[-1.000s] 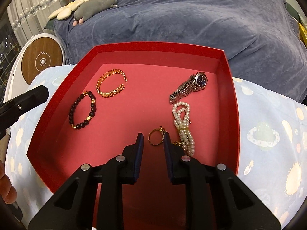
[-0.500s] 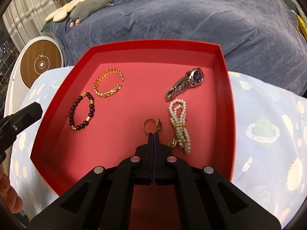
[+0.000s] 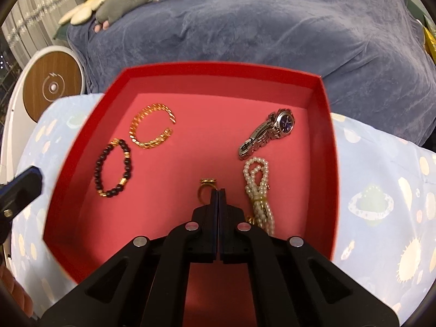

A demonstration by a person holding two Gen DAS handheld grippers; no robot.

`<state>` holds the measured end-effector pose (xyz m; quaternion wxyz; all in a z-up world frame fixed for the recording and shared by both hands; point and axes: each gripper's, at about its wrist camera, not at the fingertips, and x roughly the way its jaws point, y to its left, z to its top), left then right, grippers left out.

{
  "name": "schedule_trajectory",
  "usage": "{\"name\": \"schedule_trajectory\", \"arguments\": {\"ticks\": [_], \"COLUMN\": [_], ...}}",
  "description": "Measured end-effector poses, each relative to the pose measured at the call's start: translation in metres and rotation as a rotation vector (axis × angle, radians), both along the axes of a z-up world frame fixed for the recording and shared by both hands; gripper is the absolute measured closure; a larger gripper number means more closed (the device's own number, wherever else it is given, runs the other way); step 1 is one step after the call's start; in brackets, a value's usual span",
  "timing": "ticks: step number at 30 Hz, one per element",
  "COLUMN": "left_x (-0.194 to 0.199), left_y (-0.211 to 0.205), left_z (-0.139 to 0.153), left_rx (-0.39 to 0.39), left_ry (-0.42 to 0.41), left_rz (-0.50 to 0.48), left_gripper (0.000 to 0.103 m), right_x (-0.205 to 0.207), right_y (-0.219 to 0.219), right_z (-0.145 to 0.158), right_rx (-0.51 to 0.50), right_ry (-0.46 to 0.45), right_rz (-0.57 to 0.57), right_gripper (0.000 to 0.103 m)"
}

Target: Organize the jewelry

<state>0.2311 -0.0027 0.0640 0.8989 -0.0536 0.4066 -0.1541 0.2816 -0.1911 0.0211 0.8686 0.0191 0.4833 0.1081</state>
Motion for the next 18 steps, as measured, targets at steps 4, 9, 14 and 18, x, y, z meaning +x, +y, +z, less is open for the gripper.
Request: {"name": "schedule_trajectory", "arguments": {"ticks": [4, 9, 14, 18], "left_x": [-0.024, -0.071, -0.103, -0.111], "left_y": [0.006, 0.012, 0.017, 0.018], "left_z": [0.004, -0.005, -0.023, -0.026], "left_rx": [0.022, 0.061, 0.028, 0.012], "left_ry": [0.004, 0.034, 0.108, 0.106], "left_rz": [-0.005, -0.008, 0.006, 0.014], "left_gripper": [0.093, 0.093, 0.093, 0.093], "right_x": [-0.056, -0.134, -0.143, -0.101], "right_y": [-0.003, -0.018, -0.021, -0.017], "right_z": [0.030, 0.035, 0.035, 0.046], "right_rx": [0.045, 0.113, 0.069, 0.050], "right_ry": [-0.055, -0.033, -0.046, -0.082], "right_rz": [0.046, 0.060, 0.033, 0.013], "right_gripper": [0.103, 0.103, 0.099, 0.077]}}
